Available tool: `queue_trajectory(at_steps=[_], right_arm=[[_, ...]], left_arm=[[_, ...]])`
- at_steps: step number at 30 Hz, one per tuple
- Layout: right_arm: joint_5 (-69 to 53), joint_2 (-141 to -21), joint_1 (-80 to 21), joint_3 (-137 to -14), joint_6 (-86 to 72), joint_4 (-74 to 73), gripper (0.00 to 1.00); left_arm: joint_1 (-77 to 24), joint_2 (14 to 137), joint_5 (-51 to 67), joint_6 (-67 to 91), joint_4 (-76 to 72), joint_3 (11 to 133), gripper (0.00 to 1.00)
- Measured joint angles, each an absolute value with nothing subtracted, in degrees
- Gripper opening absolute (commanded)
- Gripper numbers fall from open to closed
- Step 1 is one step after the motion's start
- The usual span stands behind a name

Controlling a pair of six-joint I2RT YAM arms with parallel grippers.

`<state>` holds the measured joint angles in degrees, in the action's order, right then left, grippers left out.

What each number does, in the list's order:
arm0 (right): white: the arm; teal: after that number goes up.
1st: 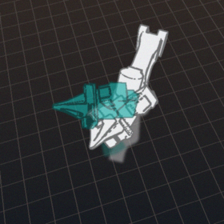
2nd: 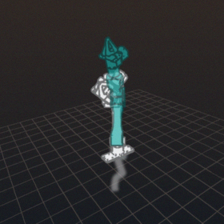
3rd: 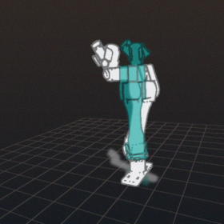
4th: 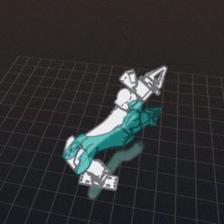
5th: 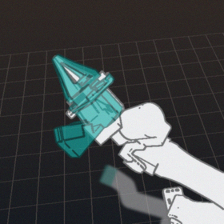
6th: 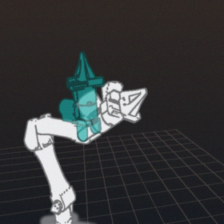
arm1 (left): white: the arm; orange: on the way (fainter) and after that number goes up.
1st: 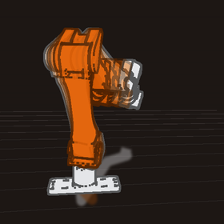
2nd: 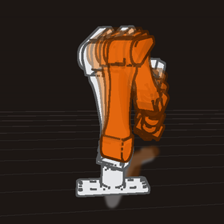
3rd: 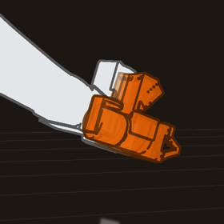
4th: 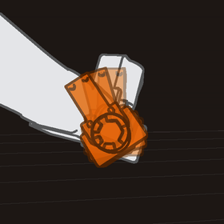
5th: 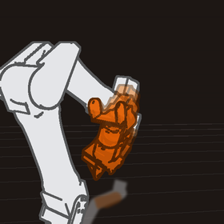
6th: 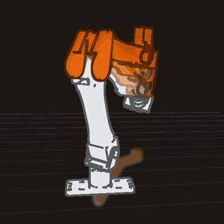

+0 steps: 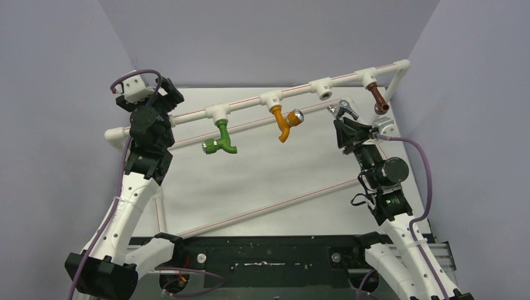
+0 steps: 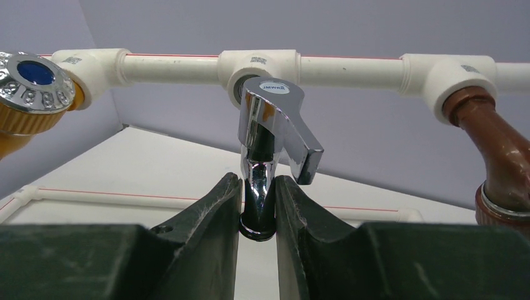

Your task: Install the water faucets

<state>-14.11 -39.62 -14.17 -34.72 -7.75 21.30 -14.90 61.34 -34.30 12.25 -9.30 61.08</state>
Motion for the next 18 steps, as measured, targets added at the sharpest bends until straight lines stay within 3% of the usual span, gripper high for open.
queue_trajectory(at_steps=[10,18], right_arm=[[-15.4,-40.8,-15.2,-35.8,1.6,23.5,0.00],[-13.4,-42.9,-21.6,-37.9,12.8,23.2,0.00]], left_arm=[[-14.9,61.3,-34.3,12.3,-9.3,61.1,0.78],[-14.9,61.3,-34.3,12.3,-9.3,61.0,0.78]])
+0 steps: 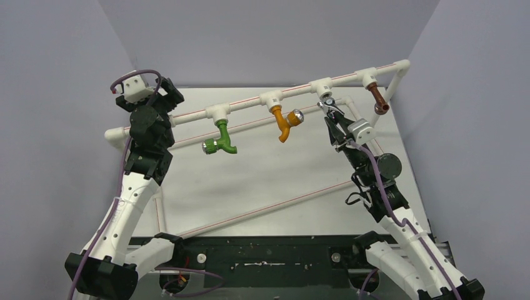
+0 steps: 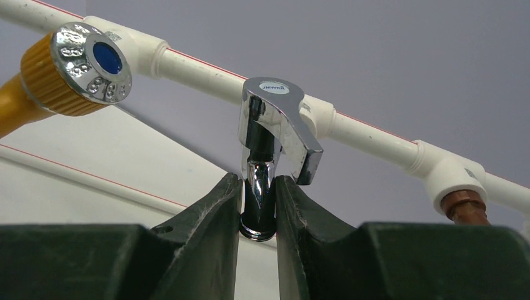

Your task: Install the water faucets

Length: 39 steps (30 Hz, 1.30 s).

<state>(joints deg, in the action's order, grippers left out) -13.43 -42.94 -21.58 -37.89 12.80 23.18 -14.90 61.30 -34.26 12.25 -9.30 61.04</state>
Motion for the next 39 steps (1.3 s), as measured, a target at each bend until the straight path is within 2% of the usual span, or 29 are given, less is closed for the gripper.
queue_trajectory(at_steps=[13,39], right_arm=[[-6.6,-44.3,-22.9,-38.1,18.3,23.9,0.00],[-6.5,-46.8,-22.9,-39.1,17.6,26.6,0.00]], left_arm=[[-14.9,61.2,-34.2,12.3,-9.3,61.0,0.78],[-14.9,61.3,-34.1,12.3,-9.4,61.0,0.79]])
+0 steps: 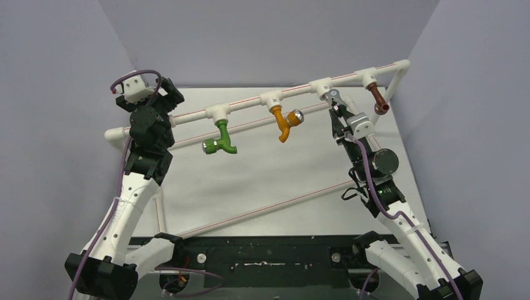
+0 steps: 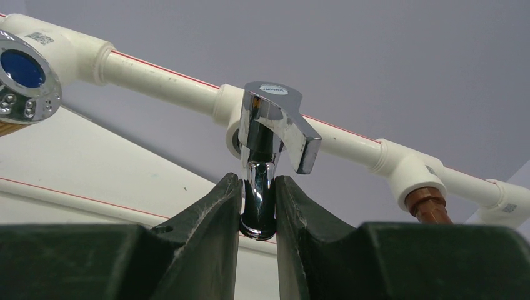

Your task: Install the water faucets

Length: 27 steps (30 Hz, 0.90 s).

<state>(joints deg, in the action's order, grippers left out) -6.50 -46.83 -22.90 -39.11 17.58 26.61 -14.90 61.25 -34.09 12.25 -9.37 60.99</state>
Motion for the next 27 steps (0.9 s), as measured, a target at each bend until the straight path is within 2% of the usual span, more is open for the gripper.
queue_trajectory(at_steps=[27], right_arm=[[-5.2,-48.8,-23.3,-39.2,14.5,29.1,0.00]], left_arm=[[-14.9,61.3,-34.0,12.3,-9.6,61.0,0.79]])
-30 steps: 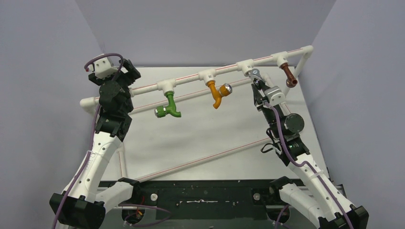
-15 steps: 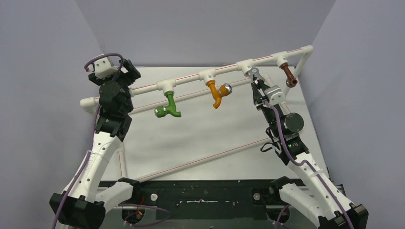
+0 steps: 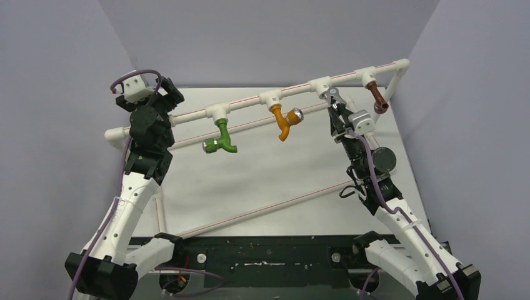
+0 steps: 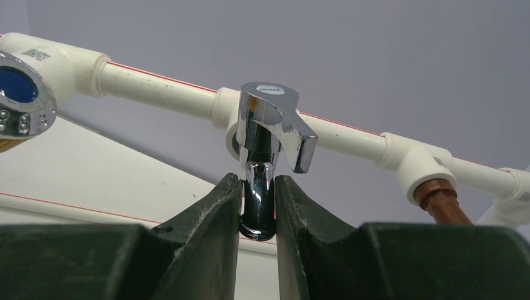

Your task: Install the water faucets

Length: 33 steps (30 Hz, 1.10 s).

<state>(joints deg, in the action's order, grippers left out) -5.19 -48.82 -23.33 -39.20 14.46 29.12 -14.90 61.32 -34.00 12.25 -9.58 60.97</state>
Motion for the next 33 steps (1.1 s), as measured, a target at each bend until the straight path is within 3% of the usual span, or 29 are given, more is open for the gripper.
queue_trajectory(at_steps=[33], right_arm=[[8.2,-50.0,-26.8,-38.9,-18.7,30.8,0.00]], left_arm=[[-14.9,61.3,-33.6,12.3,-9.8,60.9,0.79]])
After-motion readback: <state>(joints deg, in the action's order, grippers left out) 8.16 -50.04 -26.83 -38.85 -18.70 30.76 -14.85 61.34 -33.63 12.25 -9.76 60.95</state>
